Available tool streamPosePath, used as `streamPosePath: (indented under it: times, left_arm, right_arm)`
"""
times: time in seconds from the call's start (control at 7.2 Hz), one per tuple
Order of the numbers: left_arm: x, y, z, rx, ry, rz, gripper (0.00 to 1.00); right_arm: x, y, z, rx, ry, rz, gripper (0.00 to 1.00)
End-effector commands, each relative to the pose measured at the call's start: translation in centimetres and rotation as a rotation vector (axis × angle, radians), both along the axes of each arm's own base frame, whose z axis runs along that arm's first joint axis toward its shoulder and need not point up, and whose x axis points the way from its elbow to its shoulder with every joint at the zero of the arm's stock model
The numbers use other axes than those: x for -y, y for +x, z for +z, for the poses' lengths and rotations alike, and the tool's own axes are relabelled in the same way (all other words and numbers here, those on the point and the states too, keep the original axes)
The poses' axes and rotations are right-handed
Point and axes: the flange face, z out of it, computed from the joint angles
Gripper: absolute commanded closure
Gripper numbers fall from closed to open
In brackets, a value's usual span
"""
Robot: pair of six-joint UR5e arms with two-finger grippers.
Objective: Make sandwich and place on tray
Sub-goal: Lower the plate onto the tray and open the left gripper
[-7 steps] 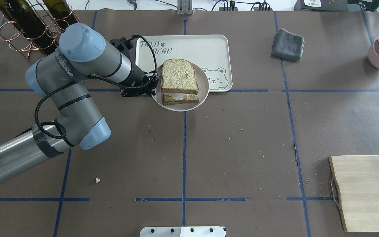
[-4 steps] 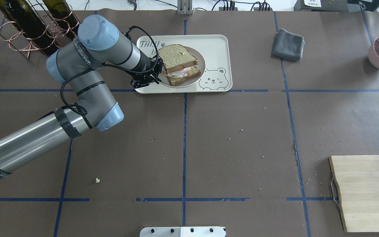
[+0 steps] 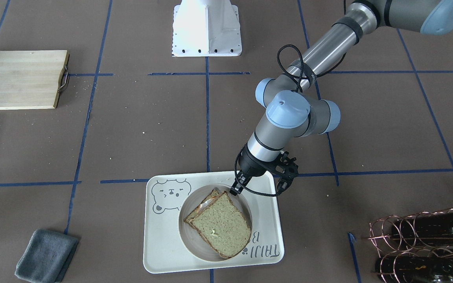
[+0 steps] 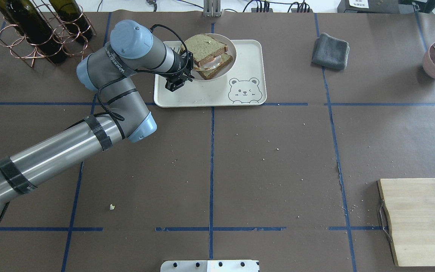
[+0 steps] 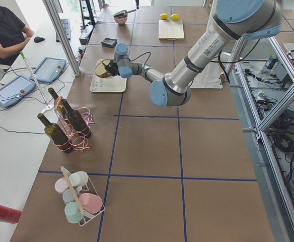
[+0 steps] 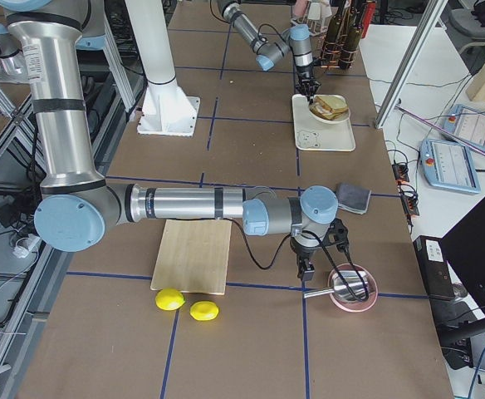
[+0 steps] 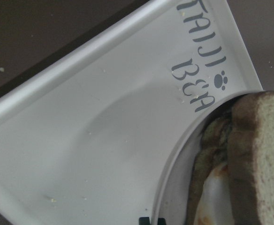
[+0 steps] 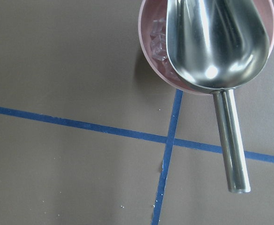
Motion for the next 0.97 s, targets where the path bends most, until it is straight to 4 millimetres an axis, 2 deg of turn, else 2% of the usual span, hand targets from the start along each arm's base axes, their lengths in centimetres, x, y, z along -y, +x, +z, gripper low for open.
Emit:
streamPosePath:
  times: [0.0,0.14,0.28,0.56,0.69,0.83]
  left_arm:
    - [-0.7,0.6,0.3,-0.010,0.042,0.009,0.02]
    - [-3.2,-0.3,2.3,0.018,0.147,0.064,0.00]
    - [-7.1,-2.3,4.7,0.063,0.304,0.129,0.00]
    - [-7.4,-5.6,5.2,0.085,0.377,0.123,0.00]
    - [-8.6,-9.8,6.4,0.160,0.496,0.166,0.00]
    - [-10.2,-13.1,7.1,0.286,0.665,0.265,0.00]
  right_arm:
    - [-0.2,0.3,-0.2,0.004,0.001,0.005,0.00]
    - [-0.2,0.3,-0.3,0.006,0.003,0.007,0.00]
    - [-0.2,0.3,-0.3,0.006,0.003,0.007,0.00]
    - [-0.2,0.3,-0.1,0.004,0.000,0.007,0.00]
    - [-0.3,0.4,0.0,0.004,-0.003,0.008,0.00]
    - [-0.3,0.3,0.0,0.004,-0.003,0.007,0.00]
